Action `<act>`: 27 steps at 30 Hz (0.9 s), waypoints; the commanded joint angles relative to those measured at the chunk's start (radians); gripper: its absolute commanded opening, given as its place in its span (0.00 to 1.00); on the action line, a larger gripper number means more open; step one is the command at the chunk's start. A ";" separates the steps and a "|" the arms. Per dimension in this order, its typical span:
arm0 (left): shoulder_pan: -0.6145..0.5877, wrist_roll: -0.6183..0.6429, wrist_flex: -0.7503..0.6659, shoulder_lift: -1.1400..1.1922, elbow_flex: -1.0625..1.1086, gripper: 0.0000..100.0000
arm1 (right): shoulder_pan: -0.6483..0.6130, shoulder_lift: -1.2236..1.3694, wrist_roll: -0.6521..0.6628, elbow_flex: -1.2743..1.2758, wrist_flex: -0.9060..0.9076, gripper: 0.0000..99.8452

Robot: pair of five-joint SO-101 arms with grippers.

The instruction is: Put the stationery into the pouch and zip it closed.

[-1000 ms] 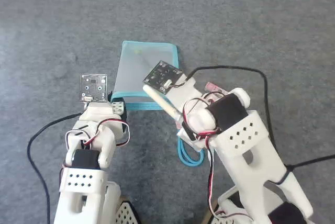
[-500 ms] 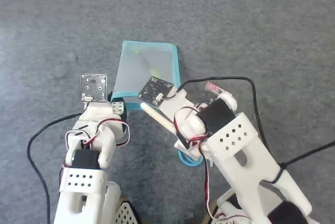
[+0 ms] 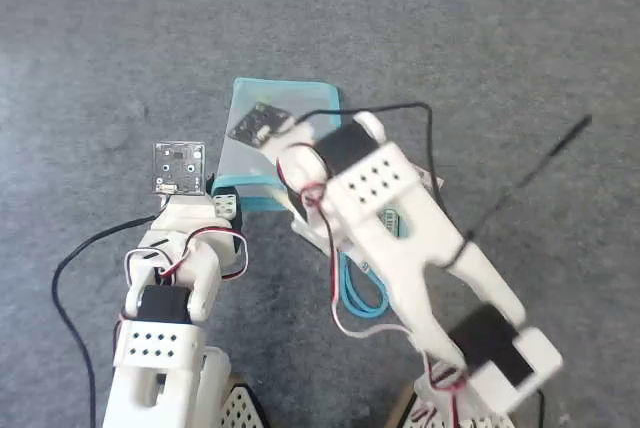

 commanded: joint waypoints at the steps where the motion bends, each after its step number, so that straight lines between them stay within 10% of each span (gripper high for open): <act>1: 0.006 -0.015 -0.040 0.005 -0.012 0.01 | 0.053 0.065 -0.061 -0.178 0.038 0.01; 27: 0.008 -0.015 -0.040 0.005 -0.012 0.01 | -0.010 0.219 -0.077 -0.477 0.036 0.21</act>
